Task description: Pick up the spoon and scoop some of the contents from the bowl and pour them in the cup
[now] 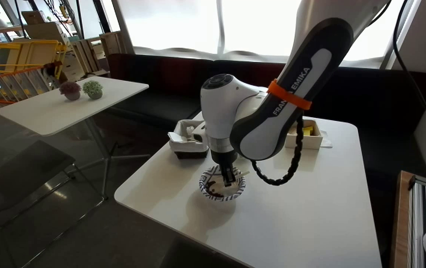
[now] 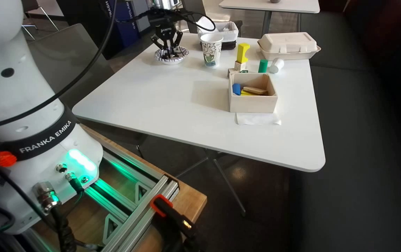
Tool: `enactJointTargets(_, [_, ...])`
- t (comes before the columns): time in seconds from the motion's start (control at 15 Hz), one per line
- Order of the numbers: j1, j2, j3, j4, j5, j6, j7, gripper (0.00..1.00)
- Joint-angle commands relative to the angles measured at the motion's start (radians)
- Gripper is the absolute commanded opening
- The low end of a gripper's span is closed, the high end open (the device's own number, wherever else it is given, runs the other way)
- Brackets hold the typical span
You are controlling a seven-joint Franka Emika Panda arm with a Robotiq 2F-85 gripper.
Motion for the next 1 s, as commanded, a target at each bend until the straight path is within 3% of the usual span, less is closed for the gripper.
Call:
enactJointTargets(0.0, [-0.021, 0.033, 0.052, 0.024, 0.038, 0.002, -0.03, 0.04])
enactJointTargets(0.93, [-0.207, 0.064, 0.227, 0.011, 0.295, 0.08, -0.267, 0.04])
